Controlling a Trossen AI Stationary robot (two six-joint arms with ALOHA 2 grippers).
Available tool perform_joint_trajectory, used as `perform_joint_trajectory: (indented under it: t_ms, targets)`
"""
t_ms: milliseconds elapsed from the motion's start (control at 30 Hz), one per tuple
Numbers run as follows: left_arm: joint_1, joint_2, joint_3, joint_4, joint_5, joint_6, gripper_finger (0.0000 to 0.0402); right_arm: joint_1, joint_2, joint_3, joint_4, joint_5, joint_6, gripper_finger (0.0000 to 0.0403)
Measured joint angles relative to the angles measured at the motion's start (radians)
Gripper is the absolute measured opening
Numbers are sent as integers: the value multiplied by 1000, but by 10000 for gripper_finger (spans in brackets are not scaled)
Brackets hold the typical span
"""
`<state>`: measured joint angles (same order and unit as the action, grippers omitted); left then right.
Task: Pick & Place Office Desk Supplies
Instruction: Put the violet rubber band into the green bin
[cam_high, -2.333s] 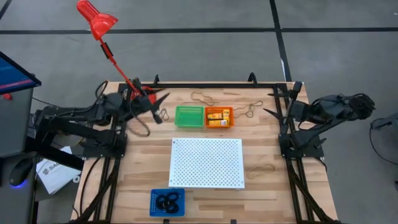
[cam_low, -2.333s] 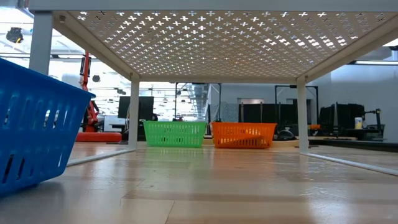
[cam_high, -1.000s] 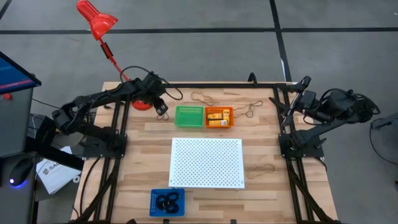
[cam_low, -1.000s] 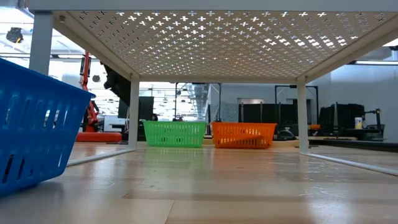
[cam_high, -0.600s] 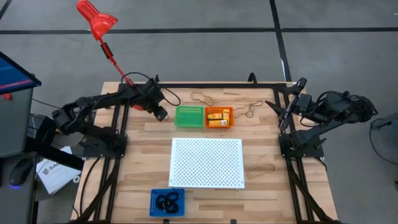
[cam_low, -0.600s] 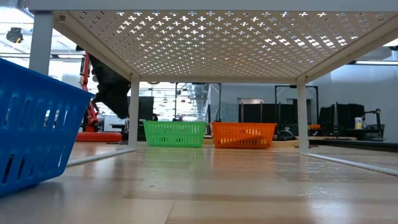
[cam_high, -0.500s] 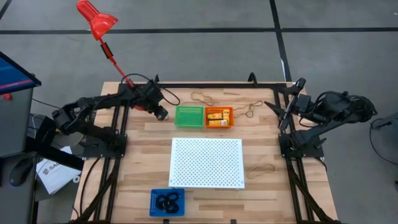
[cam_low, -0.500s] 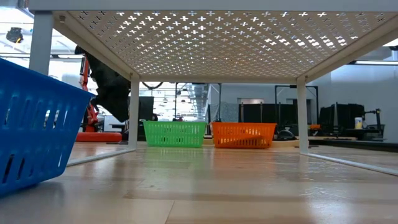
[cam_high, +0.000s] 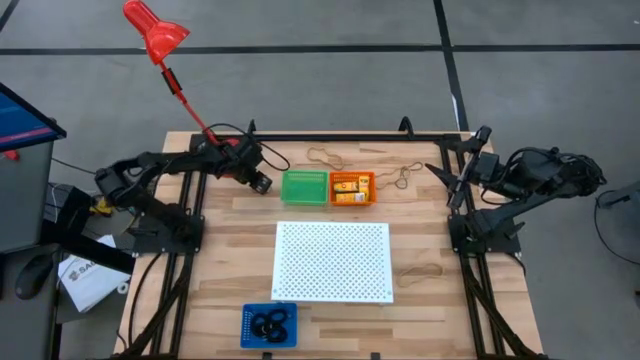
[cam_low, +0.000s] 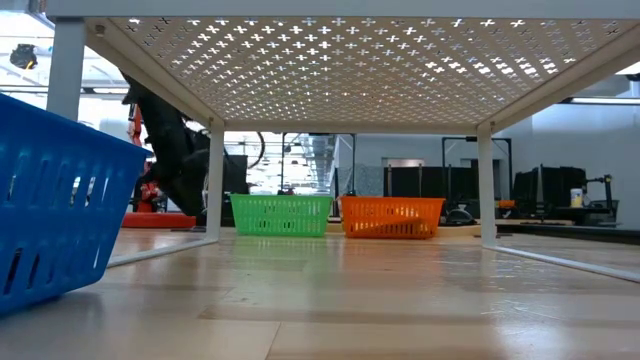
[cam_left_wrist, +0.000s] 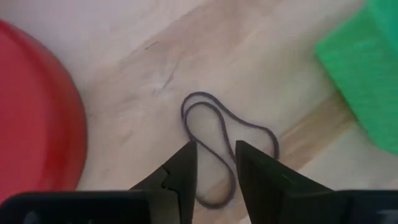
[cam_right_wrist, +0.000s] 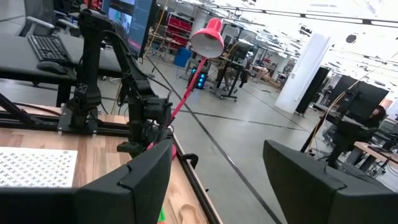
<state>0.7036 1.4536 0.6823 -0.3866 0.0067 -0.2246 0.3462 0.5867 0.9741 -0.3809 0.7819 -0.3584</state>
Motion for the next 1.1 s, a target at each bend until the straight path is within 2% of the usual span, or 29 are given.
perform_joint_trajectory:
  t_ms: [233,400,533,700,733,933,1100]
  targets:
    - [0,92,2,38,1,-18,131,-2,1,0,-5,-1,-8,249]
    - [-5,115,2,94,-32,-29,133,-2,2,0,-19,-1,-8,249]
    - [-6,116,2,102,-57,-50,101,-1,2,0,-40,0,4,249]
    - [-5,118,2,104,-71,-50,16,-1,2,0,-74,0,27,249]
    - [-5,118,2,104,-71,-50,9,-1,2,0,-79,0,32,249]
    - [2,89,-2,77,-94,-8,2,-1,1,0,-93,0,34,249]
    - [5,-59,-2,64,-87,22,1,-1,-14,0,-109,2,28,249]
